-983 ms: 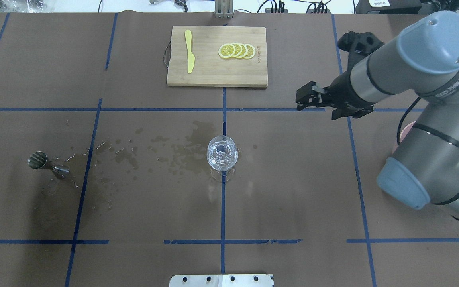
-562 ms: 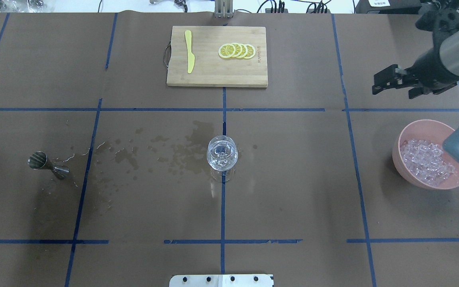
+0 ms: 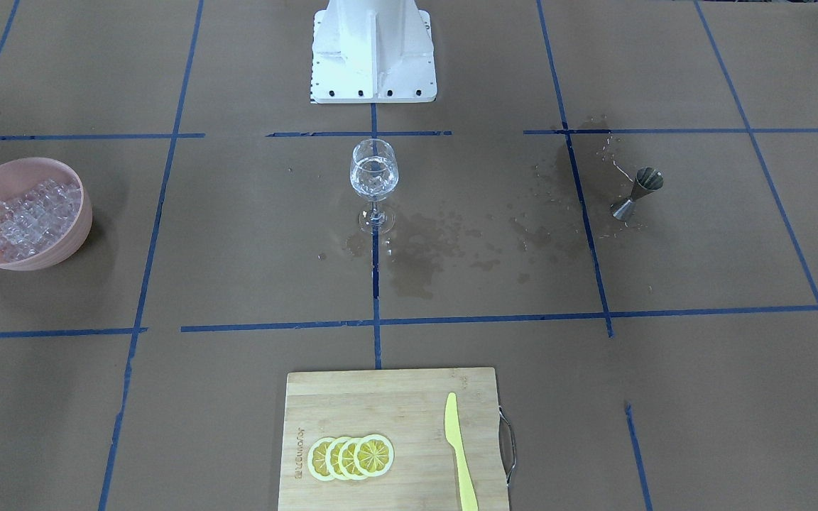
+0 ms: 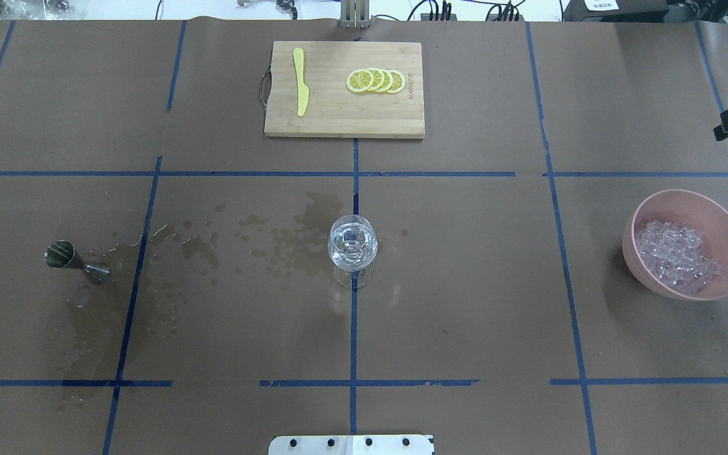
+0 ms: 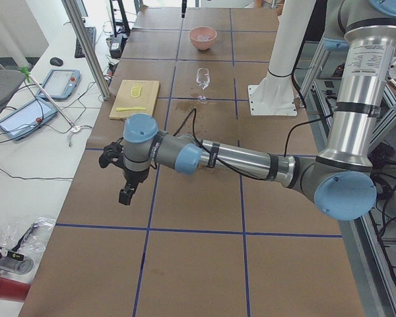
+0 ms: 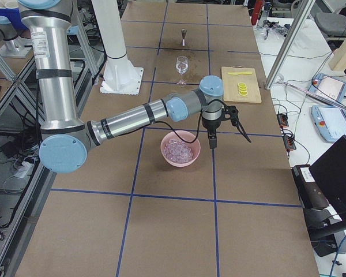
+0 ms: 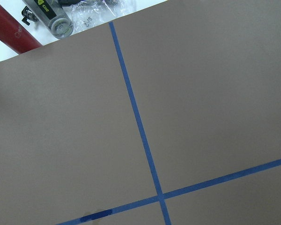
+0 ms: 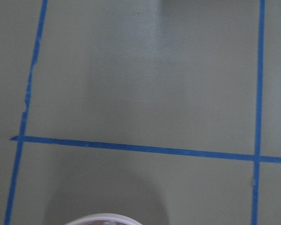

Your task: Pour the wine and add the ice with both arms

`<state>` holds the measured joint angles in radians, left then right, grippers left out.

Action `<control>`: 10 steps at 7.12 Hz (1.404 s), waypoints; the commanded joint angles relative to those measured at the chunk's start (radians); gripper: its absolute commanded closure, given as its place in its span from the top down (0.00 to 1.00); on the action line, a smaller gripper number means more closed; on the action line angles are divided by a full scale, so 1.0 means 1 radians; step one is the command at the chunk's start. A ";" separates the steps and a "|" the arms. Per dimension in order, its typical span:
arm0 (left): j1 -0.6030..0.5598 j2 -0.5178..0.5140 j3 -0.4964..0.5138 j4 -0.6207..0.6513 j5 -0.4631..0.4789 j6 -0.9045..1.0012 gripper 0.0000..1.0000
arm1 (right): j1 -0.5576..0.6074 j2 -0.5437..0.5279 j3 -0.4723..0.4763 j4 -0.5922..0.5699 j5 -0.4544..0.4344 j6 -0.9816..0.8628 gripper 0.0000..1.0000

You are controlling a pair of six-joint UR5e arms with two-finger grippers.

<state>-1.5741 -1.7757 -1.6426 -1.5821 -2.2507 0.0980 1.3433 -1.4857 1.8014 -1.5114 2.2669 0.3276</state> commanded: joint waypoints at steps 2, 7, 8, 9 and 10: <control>-0.038 0.054 0.017 0.113 -0.249 0.069 1.00 | 0.187 -0.027 -0.152 0.005 0.125 -0.320 1.00; -0.035 0.349 0.015 -0.535 -0.135 0.071 1.00 | 0.231 -0.068 -0.136 0.007 0.103 -0.352 1.00; -0.034 0.372 0.023 -0.561 -0.142 0.074 1.00 | 0.229 -0.070 -0.155 0.005 0.103 -0.337 1.00; -0.034 0.351 0.036 -0.553 -0.133 0.075 1.00 | 0.226 -0.050 -0.224 0.037 0.102 -0.349 1.00; -0.037 0.351 -0.015 -0.552 -0.138 0.075 1.00 | 0.223 -0.038 -0.255 0.083 0.098 -0.338 1.00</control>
<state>-1.6088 -1.4241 -1.6234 -2.1272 -2.3885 0.1722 1.5698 -1.5389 1.5966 -1.4758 2.3683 -0.0170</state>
